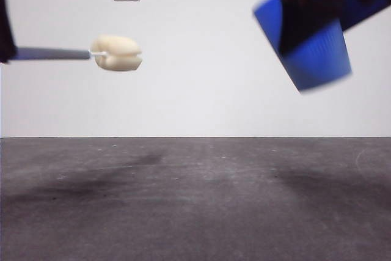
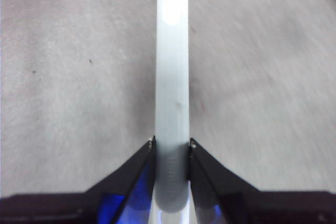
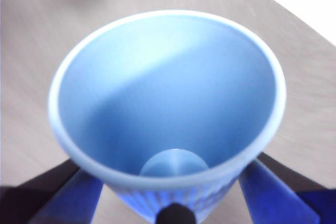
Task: Pick up the cup brush,pick up the cup,insert the brush into the cup,clean the cup,put the cup brush back,put the cup back to the fixed position on the table
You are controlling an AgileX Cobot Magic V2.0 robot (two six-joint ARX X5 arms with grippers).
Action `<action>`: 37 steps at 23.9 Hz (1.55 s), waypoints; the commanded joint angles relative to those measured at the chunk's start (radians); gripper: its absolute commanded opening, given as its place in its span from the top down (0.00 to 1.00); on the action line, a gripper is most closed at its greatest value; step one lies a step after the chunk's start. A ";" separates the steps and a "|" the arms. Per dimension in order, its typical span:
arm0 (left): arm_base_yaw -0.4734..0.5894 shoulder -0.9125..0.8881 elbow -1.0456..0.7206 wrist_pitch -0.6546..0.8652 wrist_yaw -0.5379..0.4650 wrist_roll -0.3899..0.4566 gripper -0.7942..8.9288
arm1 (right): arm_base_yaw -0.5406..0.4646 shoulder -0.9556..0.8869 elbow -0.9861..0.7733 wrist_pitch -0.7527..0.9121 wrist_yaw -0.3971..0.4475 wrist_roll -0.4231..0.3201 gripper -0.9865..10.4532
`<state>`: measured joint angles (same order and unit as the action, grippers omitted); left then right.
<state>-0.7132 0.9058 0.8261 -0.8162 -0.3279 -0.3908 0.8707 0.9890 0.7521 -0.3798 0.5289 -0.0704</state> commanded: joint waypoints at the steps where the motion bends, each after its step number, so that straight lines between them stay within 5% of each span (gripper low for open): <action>1: 0.063 0.111 -0.004 0.118 0.030 -0.035 0.93 | 0.000 -0.075 0.005 0.023 -0.063 0.137 0.93; 4: 0.122 0.265 -0.004 0.327 0.182 -0.059 0.93 | 0.000 -0.139 0.005 0.024 -0.089 0.161 0.93; 13: 0.131 0.568 -0.004 0.521 0.177 -0.083 0.93 | 0.000 -0.185 0.005 0.017 -0.112 0.161 0.93; 29: 0.131 0.766 -0.004 0.626 0.173 -0.142 0.93 | 0.000 -0.184 0.005 0.004 -0.111 0.180 0.93; 32: 0.130 0.769 -0.004 0.626 0.178 -0.142 0.83 | 0.000 -0.183 0.005 0.004 -0.112 0.187 0.93; 35: 0.127 0.768 -0.004 0.624 0.208 -0.142 0.55 | -0.001 -0.170 0.004 0.006 -0.111 0.187 0.93; 37: 0.127 0.768 -0.003 0.624 0.238 -0.142 0.46 | -0.005 -0.151 0.004 0.013 -0.111 0.186 0.93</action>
<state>-0.5846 1.6474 0.8360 -0.1802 -0.1112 -0.5247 0.8692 0.8280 0.7547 -0.3794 0.4183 0.1017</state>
